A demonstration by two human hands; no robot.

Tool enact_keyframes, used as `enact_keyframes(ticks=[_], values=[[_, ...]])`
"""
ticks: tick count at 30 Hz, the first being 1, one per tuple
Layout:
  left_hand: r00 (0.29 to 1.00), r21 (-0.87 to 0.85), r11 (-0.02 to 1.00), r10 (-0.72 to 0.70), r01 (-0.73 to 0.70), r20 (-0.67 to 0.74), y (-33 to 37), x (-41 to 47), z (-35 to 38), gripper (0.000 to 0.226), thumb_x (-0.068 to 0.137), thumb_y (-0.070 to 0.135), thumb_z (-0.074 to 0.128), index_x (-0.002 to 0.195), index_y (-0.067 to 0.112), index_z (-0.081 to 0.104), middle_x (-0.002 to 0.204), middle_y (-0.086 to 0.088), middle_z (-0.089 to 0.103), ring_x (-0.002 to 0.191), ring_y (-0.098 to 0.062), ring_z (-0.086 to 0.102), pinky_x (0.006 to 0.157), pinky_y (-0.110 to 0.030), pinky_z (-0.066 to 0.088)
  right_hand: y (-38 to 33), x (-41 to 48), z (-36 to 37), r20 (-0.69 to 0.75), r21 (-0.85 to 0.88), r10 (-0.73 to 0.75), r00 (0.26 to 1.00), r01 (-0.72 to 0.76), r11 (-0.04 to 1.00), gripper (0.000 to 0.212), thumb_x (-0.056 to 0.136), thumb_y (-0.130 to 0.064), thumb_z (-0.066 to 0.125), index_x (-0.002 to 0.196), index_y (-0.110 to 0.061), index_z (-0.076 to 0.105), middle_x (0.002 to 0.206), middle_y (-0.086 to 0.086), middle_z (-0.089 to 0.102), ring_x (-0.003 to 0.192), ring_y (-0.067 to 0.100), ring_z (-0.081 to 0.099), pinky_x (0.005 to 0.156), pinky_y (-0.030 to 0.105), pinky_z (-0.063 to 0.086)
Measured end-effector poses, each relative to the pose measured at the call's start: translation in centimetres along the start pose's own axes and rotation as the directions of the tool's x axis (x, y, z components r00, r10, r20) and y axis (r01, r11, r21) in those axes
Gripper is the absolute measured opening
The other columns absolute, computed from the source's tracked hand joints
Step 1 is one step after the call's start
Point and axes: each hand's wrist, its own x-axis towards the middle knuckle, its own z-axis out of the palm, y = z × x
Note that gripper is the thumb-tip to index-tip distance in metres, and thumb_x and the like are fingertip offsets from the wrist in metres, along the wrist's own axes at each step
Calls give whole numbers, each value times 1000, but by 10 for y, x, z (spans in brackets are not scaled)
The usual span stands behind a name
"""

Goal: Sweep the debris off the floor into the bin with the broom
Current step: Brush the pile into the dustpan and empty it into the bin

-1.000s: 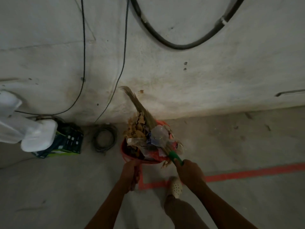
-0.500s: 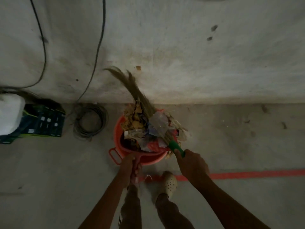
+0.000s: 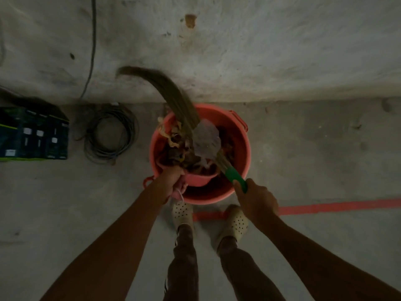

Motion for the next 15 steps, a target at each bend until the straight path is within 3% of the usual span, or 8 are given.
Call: enact_keyframes(ticks=[5,9,15], values=[[1000,115,993,14,-11,-26,13,-16,0,20,95,4,45,75,9,46,48,-4,43,47,-14,40,54,-27,44,-3,-19,-9,13,-19,22,1000,-21,1000,50,95,-69,27,88,-25,50,65,-3,59,55,14,60,57,33,57],[995,315,948,74,-50,-64,21,-38,-6,23,96,7,42,74,6,45,57,-7,44,50,-17,43,63,-32,46,-15,-36,-32,29,-30,41,999,-40,999,48,97,-66,27,89,-25,50,68,-3,59,58,14,60,59,34,57],[993,397,918,62,-19,-96,25,-74,-14,18,92,9,44,75,11,42,63,-5,41,52,-15,42,48,-25,45,-9,-64,-67,71,-103,76,995,-68,992,41,100,-60,31,88,-24,48,70,-5,59,57,8,57,54,25,51]])
